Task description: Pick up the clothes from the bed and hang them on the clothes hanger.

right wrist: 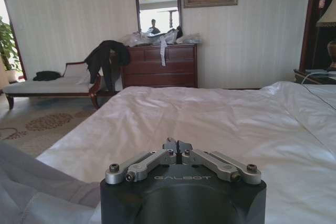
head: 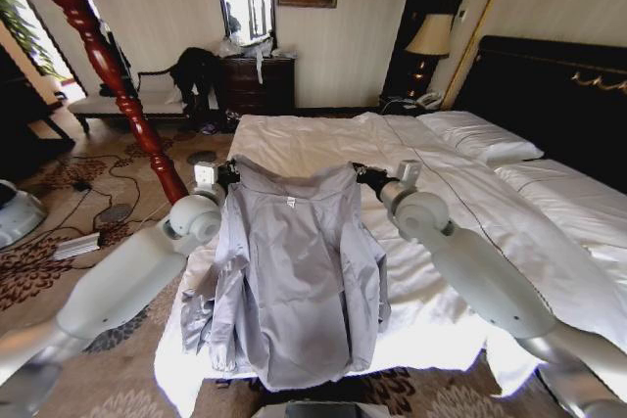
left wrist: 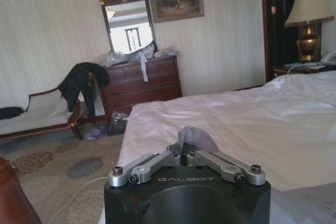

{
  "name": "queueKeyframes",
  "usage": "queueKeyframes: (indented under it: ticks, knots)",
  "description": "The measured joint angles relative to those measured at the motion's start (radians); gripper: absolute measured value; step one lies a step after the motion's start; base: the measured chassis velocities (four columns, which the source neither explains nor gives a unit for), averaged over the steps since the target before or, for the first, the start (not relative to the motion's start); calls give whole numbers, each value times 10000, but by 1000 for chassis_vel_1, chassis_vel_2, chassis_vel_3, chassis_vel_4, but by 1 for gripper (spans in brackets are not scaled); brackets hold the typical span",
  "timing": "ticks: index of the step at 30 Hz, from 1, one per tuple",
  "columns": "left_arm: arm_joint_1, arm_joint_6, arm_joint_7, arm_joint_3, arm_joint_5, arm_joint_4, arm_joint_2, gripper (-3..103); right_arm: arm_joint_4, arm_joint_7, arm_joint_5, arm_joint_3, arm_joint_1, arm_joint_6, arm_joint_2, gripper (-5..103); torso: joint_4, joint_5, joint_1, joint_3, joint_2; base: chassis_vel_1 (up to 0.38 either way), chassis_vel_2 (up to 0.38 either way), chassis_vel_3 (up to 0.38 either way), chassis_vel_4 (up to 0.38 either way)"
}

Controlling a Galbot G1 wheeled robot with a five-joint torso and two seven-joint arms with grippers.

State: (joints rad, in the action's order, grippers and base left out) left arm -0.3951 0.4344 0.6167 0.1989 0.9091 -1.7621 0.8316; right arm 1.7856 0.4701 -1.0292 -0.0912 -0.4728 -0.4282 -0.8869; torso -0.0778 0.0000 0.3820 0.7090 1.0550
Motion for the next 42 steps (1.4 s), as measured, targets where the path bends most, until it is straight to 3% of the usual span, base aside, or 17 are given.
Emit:
queueKeyframes:
  ticks: [9,15,20,22,26,28,29,32,34,35,37,39,41,42]
  knots:
    - [393,-472,-633,1043,-1134,2539,1933,0,-1582,-229,906,-476,-206,240,-706,0,-7,1,-2,-1,0,0,0,0,0]
    - [404,-551,-772,1133,-1445,3353,2402,0,-2288,-412,1171,-679,-46,343,-1085,0,4,-1,-2,-1,1,0,0,0,0]
    - [387,-353,-707,1144,-1382,3565,2449,-2,-2707,-539,1432,-870,-13,405,-1228,0,-3,1,-1,-2,1,0,0,0,0]
    - [274,21,-658,1136,-1289,3463,2317,7,-2732,-619,1487,-907,-72,406,-1230,0,-2,0,-1,-1,0,0,0,0,0]
    - [81,454,-626,1076,-1193,3230,2145,18,-2723,-640,1538,-898,-176,406,-1205,16,2,-1,-4,-2,1,0,0,0,0]
    - [-60,597,-675,1039,-987,2997,1993,29,-2618,-640,1444,-841,-254,406,-1148,21,-3,-1,-3,-2,1,0,0,0,0]
    - [-60,597,-675,1039,-987,2997,1993,29,-2618,-640,1444,-841,-254,406,-1148,21,-3,-1,-3,-2,1,0,0,0,0]
    - [-250,617,-989,1085,-710,2477,1539,45,-2268,-642,1317,-688,-503,425,-938,37,0,0,-4,-3,2,0,0,0,0]
    - [-329,620,-1045,1088,-603,2355,1406,45,-2140,-643,1306,-634,-599,428,-867,43,-1,-1,-4,-3,2,0,0,0,0]
    - [-413,621,-1061,1076,-536,2264,1289,51,-2010,-640,1298,-580,-695,429,-796,43,-1,0,-4,-3,1,0,0,0,0]
    - [-624,644,-1113,946,-368,2125,1040,61,-1719,-623,1287,-440,-894,429,-645,54,-2,0,-3,-3,2,0,0,0,0]
    - [-729,659,-1169,873,-259,2059,926,67,-1600,-612,1287,-367,-981,429,-572,59,-1,0,-3,-3,2,0,0,0,0]
    - [-939,603,-1483,716,311,1826,658,72,-1378,-600,1293,-247,-1157,428,-414,70,1,-2,-4,-2,2,0,0,0,0]
    - [-1053,427,-1802,611,856,1645,490,78,-1254,-597,1303,-182,-1254,427,-319,70,1,-1,-4,-3,2,0,0,0,0]
